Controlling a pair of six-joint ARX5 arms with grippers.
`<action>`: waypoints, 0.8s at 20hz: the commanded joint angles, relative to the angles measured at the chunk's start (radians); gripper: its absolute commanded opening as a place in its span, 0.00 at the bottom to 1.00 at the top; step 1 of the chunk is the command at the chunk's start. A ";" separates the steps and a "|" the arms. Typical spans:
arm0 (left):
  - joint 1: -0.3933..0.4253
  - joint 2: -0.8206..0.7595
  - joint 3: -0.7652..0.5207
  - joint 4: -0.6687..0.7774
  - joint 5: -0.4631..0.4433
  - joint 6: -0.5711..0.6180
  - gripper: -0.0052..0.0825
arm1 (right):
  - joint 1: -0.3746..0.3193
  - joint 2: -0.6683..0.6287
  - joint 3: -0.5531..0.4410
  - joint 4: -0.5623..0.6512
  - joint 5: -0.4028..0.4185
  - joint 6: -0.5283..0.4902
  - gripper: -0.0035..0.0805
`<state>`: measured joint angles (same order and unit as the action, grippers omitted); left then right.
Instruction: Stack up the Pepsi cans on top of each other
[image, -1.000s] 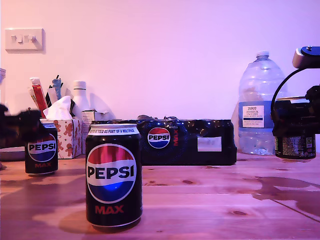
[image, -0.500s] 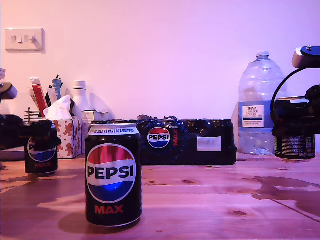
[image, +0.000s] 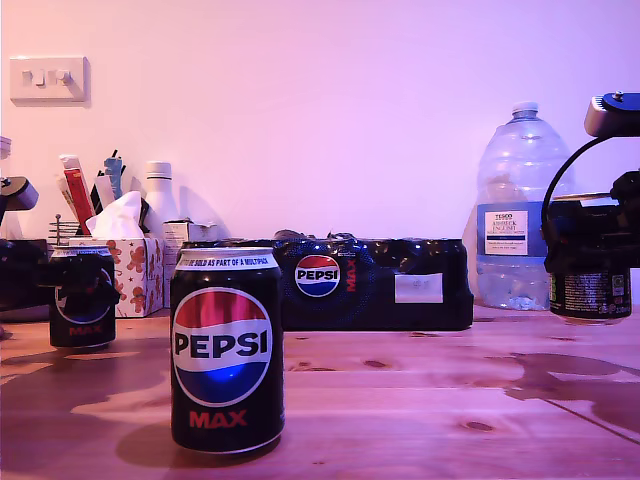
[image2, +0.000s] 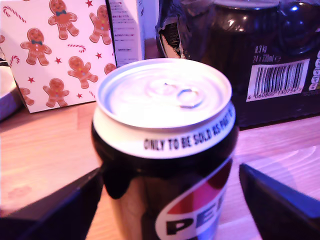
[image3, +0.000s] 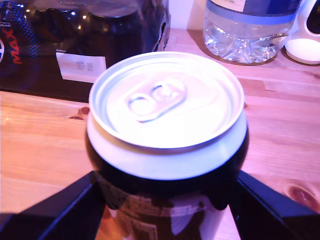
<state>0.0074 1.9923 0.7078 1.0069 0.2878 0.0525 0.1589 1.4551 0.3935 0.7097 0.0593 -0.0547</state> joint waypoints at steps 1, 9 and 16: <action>0.003 0.031 0.006 0.006 0.000 0.011 0.68 | 0.005 -0.029 0.014 0.040 -0.002 -0.006 0.48; 0.003 0.027 0.013 0.004 0.055 0.035 0.50 | 0.005 -0.029 0.014 0.041 -0.008 -0.006 0.48; 0.003 -0.117 0.013 -0.158 0.159 0.050 0.50 | 0.005 -0.029 0.015 0.041 -0.008 -0.006 0.48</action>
<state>0.0132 1.9198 0.7219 0.8330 0.4355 0.0910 0.1589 1.4551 0.3935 0.7097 0.0521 -0.0547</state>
